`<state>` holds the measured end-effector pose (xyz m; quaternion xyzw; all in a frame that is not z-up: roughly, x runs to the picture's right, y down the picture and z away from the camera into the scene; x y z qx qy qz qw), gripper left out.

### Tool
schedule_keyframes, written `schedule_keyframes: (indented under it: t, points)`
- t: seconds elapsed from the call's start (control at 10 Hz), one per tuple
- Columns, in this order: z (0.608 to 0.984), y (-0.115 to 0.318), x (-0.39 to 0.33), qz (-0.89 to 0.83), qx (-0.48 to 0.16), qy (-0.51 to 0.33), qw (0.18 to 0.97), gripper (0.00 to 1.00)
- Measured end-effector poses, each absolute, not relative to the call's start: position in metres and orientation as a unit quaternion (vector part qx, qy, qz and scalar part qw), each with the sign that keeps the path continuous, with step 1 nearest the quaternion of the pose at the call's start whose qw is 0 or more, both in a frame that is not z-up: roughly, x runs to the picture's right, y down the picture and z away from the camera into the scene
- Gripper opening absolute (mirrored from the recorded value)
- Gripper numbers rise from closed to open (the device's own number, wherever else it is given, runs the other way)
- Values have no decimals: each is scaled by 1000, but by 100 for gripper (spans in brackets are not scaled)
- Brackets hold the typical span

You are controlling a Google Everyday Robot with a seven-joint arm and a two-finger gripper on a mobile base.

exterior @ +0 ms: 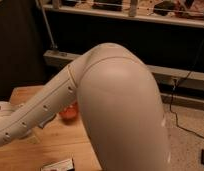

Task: Place the pepper on the white sponge

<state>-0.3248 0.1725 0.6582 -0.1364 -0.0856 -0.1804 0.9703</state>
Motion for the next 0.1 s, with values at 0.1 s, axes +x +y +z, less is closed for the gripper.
schedule_keyframes:
  t: [0.1]
  points:
    - [658, 172, -325, -180, -136, -85, 970, 80]
